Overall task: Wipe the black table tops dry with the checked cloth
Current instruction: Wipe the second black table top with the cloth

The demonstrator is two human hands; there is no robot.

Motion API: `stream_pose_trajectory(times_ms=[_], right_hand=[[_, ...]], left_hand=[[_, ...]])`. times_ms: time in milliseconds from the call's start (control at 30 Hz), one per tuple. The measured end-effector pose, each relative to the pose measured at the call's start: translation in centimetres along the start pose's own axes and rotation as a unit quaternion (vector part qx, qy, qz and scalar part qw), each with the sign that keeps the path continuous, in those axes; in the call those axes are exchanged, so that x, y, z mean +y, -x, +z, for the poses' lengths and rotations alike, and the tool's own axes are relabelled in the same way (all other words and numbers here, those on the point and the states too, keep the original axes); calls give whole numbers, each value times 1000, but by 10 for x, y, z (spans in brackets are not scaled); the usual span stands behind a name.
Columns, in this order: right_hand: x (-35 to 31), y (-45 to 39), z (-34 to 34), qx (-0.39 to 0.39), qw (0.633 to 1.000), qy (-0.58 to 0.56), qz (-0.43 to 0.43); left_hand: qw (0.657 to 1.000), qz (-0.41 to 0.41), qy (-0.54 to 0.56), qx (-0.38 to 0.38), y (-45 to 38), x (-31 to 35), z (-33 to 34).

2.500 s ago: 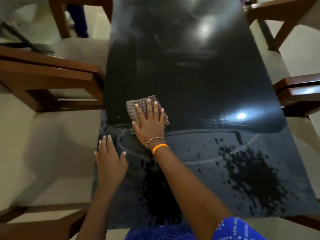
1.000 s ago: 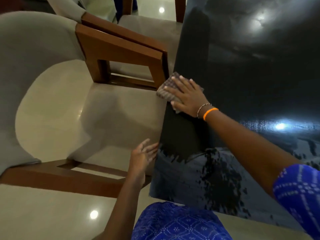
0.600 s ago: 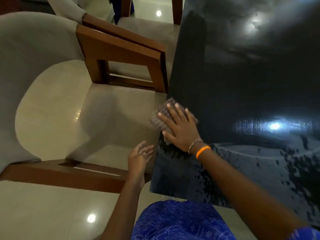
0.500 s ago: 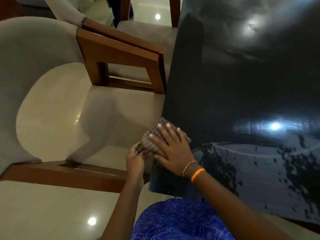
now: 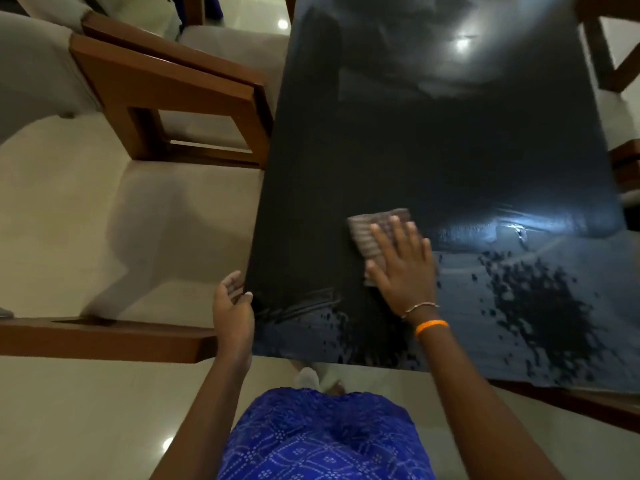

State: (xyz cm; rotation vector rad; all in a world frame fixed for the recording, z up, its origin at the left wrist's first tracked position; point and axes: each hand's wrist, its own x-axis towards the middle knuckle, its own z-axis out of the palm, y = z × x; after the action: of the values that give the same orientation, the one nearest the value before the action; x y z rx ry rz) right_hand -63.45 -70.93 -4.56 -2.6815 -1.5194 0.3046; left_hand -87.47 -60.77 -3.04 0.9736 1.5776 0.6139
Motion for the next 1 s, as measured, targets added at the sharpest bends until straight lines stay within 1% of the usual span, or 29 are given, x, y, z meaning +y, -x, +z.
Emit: stream_pose_trajectory(times_ms=[100,167,233,300,333,400,467,500,600,667,733,833,900,1000], right_hand=[[67,18,-10,13,993,1,115],[85,25,-11,21,987,-13,161],[83,24,-8,30,982,-20,187],[64,22,-4,32,977,-35,210],[49,22,-1,31,977,-40,208],[5,22,7,30,985,-41,167],[-56,27,15,22,995,-47,86],[-89,32,20,12,998,-52,32],[-173,54,37,-42,988,-55,-136],[-196,65,45,-63,977,-51,-196],[-193,68,47,-57,972,-41,-224],[-168,71,44,-30,968,-16,-247],[-140,74,41,-10,978,-2,-209],[-78,82,35,22,994,9,-109]], left_hand=[[1000,4,7,11,3,0,8],[1000,0,11,17,2,0,7],[1000,2,12,19,-1,-2,3],[1000,5,11,11,-2,-5,-3],[1000,4,12,5,-1,-6,-6],[1000,-5,27,-2,3,-8,-13],[998,-12,55,-8,8,-11,-20],[997,-15,70,-6,11,-13,-22],[994,-13,106,8,19,-22,-31],[990,-28,133,23,26,-30,-39],[987,-43,151,25,32,-41,-46],[986,-43,161,9,38,-47,-51],[988,-40,146,-3,39,-46,-52],[991,-35,128,-10,39,-47,-52]])
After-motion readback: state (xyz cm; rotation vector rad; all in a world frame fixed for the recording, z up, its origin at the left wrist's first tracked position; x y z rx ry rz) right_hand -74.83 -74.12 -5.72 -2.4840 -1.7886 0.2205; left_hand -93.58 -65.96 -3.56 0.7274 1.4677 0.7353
